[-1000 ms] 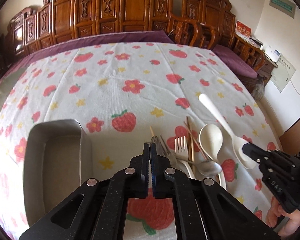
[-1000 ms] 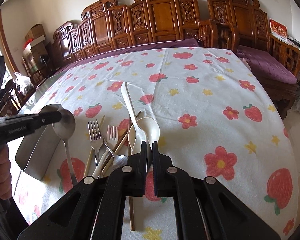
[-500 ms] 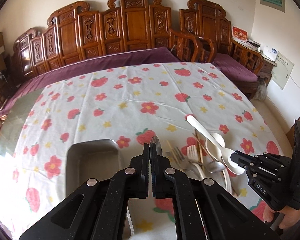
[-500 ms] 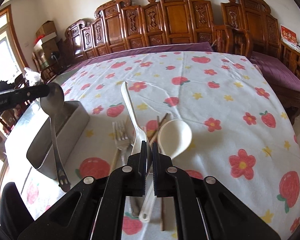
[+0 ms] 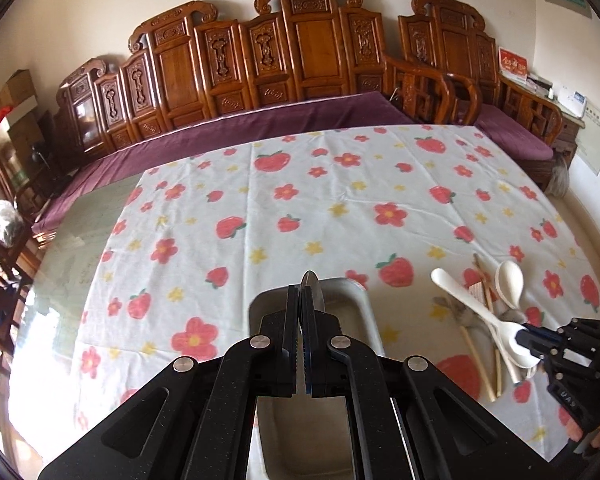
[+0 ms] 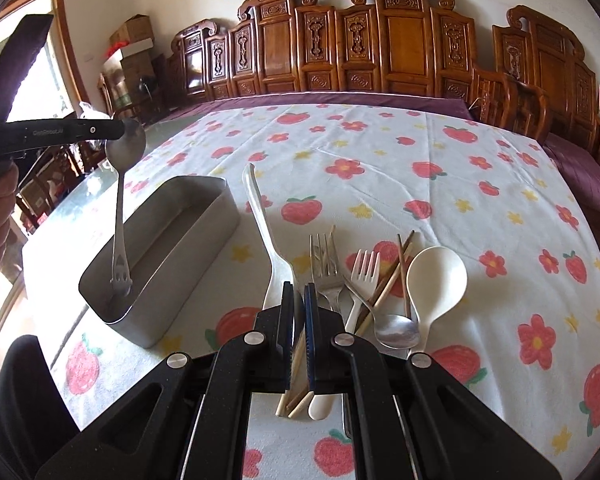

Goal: Organize utensils
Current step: 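Carry the silver spoon into the metal tray and open the left tool, then lower the white plastic spoon into the metal tray and open the right tool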

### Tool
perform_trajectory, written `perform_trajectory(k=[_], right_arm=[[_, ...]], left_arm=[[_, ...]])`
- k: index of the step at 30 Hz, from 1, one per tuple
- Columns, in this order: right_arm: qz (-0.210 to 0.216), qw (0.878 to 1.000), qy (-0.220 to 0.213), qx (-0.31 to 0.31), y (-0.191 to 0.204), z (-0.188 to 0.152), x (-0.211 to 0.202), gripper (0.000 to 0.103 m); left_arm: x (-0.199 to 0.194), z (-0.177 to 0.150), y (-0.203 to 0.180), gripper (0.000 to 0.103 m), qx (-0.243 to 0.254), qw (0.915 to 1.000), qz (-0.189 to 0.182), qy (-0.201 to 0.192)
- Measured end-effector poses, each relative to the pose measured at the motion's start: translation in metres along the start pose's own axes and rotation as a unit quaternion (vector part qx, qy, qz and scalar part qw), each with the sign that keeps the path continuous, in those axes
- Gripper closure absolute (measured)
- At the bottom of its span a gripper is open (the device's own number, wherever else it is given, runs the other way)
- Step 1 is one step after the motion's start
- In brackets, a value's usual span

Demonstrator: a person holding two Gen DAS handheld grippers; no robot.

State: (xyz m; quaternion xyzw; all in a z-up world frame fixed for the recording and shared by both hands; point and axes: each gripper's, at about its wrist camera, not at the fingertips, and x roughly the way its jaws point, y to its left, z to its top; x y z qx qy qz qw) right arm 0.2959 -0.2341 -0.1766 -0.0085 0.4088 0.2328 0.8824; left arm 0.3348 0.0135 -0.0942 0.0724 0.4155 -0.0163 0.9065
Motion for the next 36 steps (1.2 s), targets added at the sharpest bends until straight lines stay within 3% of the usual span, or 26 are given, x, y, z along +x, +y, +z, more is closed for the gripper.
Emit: perform_trajectory(k=[9, 24, 25, 27, 36], right_arm=[[0.003, 1.0, 0.006, 0.006, 0.001, -0.002, 0.006, 0.097], [0.0, 1.0, 0.003, 0.012, 0.002, -0.002, 0.005, 0.097], [0.0, 1.0, 0.003, 0.013, 0.003, -0.002, 0.004, 0.097], [0.002, 1.0, 0.002, 0.012, 0.005, -0.002, 0.003, 0.097], [0.009, 1.0, -0.003, 0.005, 0.033, -0.002, 0.0, 0.097]], left_arm=[[0.044, -0.018, 0.016, 0.102, 0.018, 0.9981, 0.021, 0.055], [0.106, -0.037, 0.0, 0.102, 0.015, 0.995, 0.019, 0.097], [0.106, -0.038, 0.0, 0.101, 0.013, 0.9952, 0.018, 0.096], [0.105, -0.041, 0.001, 0.089, 0.009, 0.9955, 0.011, 0.094], [0.049, -0.065, 0.023, 0.084, -0.033, 0.9984, -0.031, 0.035]])
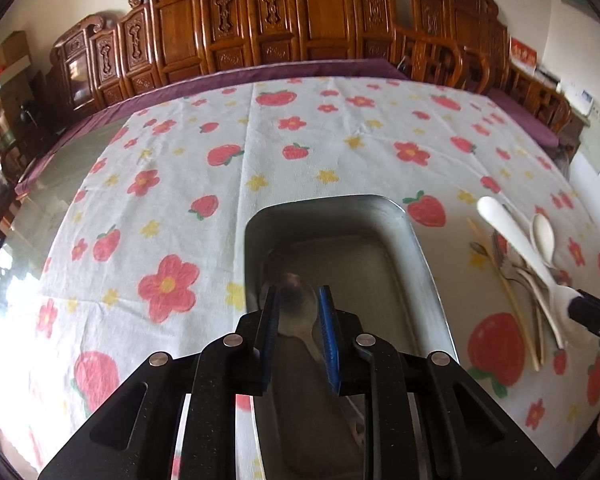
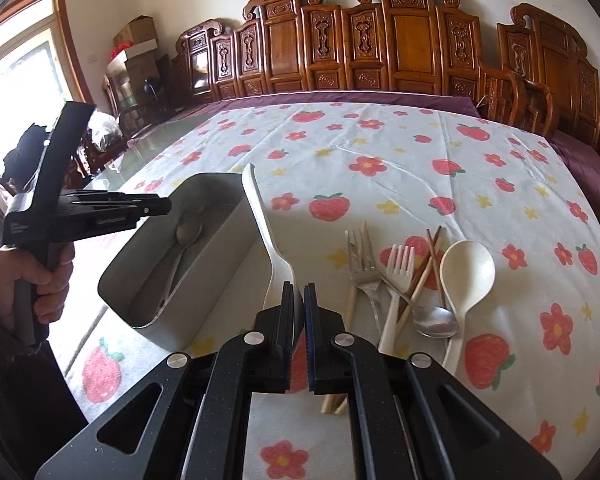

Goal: Organize utensils
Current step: 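Lower the white plastic spoon into the metal tray and open the right tool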

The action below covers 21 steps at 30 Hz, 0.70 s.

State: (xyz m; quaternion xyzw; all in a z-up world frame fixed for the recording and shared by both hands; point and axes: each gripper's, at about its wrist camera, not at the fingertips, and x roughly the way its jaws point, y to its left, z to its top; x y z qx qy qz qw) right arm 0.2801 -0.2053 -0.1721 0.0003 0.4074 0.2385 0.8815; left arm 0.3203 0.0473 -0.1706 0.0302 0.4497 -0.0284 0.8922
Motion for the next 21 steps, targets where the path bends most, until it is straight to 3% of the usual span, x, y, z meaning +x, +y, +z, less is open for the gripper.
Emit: perform_trajectory(k=[11, 21], right_arm=[[0.016, 0.999, 0.004, 0.042, 0.047, 0.022, 0.019, 0.097], [0.002, 0.997, 0.04, 0.07, 0.091, 0.032, 0.069, 0.097]], left_arm=[[-0.045, -0.023, 0.031, 0.082, -0.029, 0.9979, -0.02, -0.053], [-0.048, -0.024, 0.064, 0.083, -0.06, 0.9961, -0.021, -0.06]])
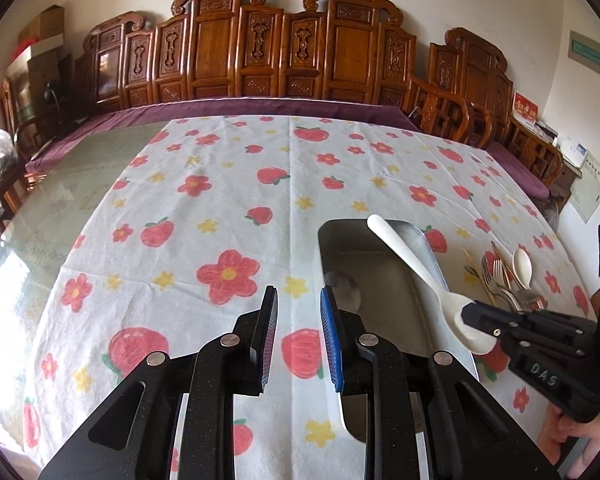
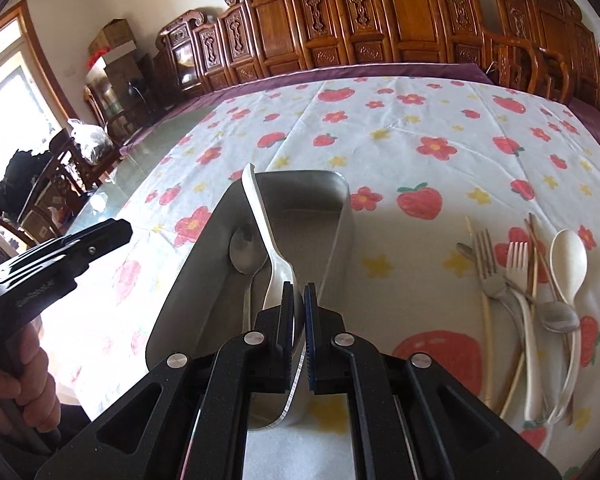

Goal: Organize utensils
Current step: 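Lower the white plastic spoon into the metal tray and open the right tool, then reach the right tool back to the pile and grasp another silver spoon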

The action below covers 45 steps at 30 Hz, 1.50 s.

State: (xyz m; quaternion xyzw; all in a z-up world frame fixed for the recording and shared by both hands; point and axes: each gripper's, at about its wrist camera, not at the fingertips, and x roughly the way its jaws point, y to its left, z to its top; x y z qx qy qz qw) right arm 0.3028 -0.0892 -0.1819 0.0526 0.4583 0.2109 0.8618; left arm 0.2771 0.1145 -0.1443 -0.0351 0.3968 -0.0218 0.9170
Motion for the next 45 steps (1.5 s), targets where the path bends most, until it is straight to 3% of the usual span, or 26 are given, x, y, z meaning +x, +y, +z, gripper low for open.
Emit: perform_trajectory(k=[4, 7, 14, 20, 22, 24, 29, 34, 45], right_arm=[[0.014, 1.0, 0.012, 0.012, 0.008, 0.0, 0.009, 0.09], [0.052, 0.998, 0.02, 0.008, 0.012, -0.004, 0.011, 0.088], [0.056, 0.998, 0.002, -0.025, 0.008, -0.008, -0.012, 0.088], [-0.002, 0.997, -0.04, -0.062, -0.033, -0.009, -0.059, 0.088], [-0.03, 0.996, -0.048, -0.071, -0.052, -0.01, -0.069, 0.079], [-0.063, 0.994, -0.048, -0.079, -0.077, -0.011, -0.073, 0.074], [-0.127, 0.988, -0.034, -0.083, -0.139, -0.013, -0.067, 0.073], [-0.127, 0.989, -0.025, -0.066, -0.174, -0.019, -0.052, 0.069], [-0.105, 0.993, -0.002, -0.056, -0.176, -0.025, -0.028, 0.069]], left_arm=[[-0.001, 0.001, 0.006, 0.083, -0.008, 1.0, 0.0, -0.001], [-0.001, 0.002, 0.007, 0.082, -0.007, 1.0, -0.001, -0.002], [-0.002, 0.001, -0.003, 0.081, -0.001, 1.0, -0.008, -0.004], [-0.004, 0.0, -0.026, 0.07, 0.01, 0.9996, -0.025, -0.007], [-0.004, -0.001, -0.035, 0.065, 0.013, 0.9993, -0.034, -0.008], [-0.004, -0.003, -0.046, 0.058, 0.02, 0.9989, -0.042, -0.009], [-0.003, -0.009, -0.075, 0.057, 0.035, 0.9977, -0.058, -0.007], [0.003, -0.018, -0.097, 0.057, 0.047, 0.9964, -0.07, 0.004], [0.005, -0.036, -0.139, 0.057, 0.082, 0.9923, -0.092, 0.011]])
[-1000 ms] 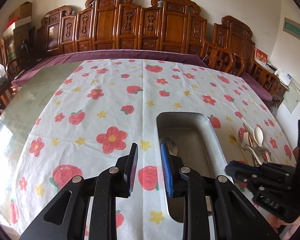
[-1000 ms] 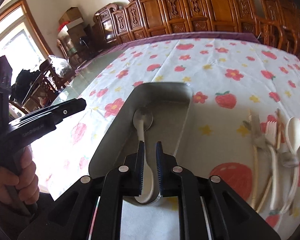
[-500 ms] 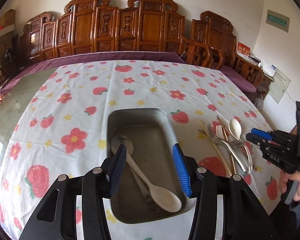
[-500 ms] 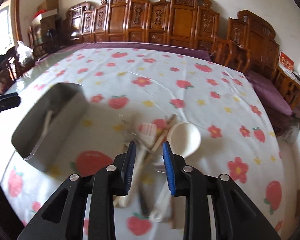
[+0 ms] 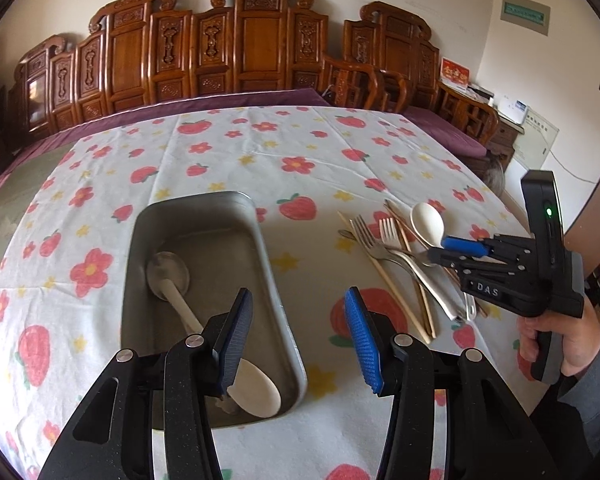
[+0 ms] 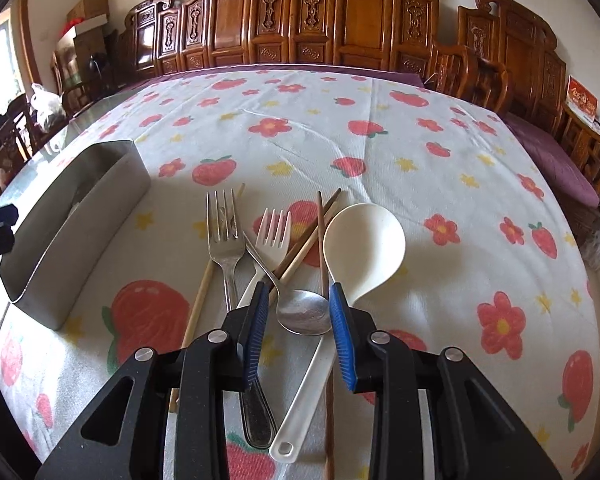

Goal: Organize utensils
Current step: 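Reach the right tool back to the pile and grasp another silver spoon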

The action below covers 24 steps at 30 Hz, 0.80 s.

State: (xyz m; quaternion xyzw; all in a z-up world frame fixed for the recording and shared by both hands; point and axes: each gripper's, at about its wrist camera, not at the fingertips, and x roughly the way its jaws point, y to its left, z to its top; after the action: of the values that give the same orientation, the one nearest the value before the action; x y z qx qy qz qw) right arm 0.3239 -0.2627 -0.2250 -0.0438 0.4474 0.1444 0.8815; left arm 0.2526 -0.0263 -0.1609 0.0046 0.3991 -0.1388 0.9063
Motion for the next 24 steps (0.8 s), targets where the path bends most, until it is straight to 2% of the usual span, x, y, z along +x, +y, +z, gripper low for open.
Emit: perform_trajectory(k=[8, 17, 19, 22, 24], right_arm=[[0.019, 0.999, 0.024, -0.012, 0.008, -0.008, 0.002, 0.069], [-0.006, 0.997, 0.029, -0.067, 0.023, -0.013, 0.004, 0.069], [0.0, 0.997, 0.026, -0.067, 0.023, -0.013, 0.002, 0.088], [0.016, 0.997, 0.024, -0.072, 0.023, -0.014, -0.003, 0.099], [0.027, 0.997, 0.019, -0.076, 0.022, -0.015, -0.006, 0.101]], left_arm=[[0.003, -0.005, -0.016, 0.057, 0.02, 0.9997, -0.007, 0.008], [0.006, -0.006, -0.02, 0.057, 0.026, 0.9996, -0.007, 0.011], [0.006, -0.007, -0.02, 0.057, 0.028, 0.9995, -0.007, 0.011], [0.009, -0.008, -0.022, 0.057, 0.028, 0.9995, -0.005, 0.013], [0.011, -0.01, -0.024, 0.057, 0.03, 0.9994, -0.002, 0.015]])
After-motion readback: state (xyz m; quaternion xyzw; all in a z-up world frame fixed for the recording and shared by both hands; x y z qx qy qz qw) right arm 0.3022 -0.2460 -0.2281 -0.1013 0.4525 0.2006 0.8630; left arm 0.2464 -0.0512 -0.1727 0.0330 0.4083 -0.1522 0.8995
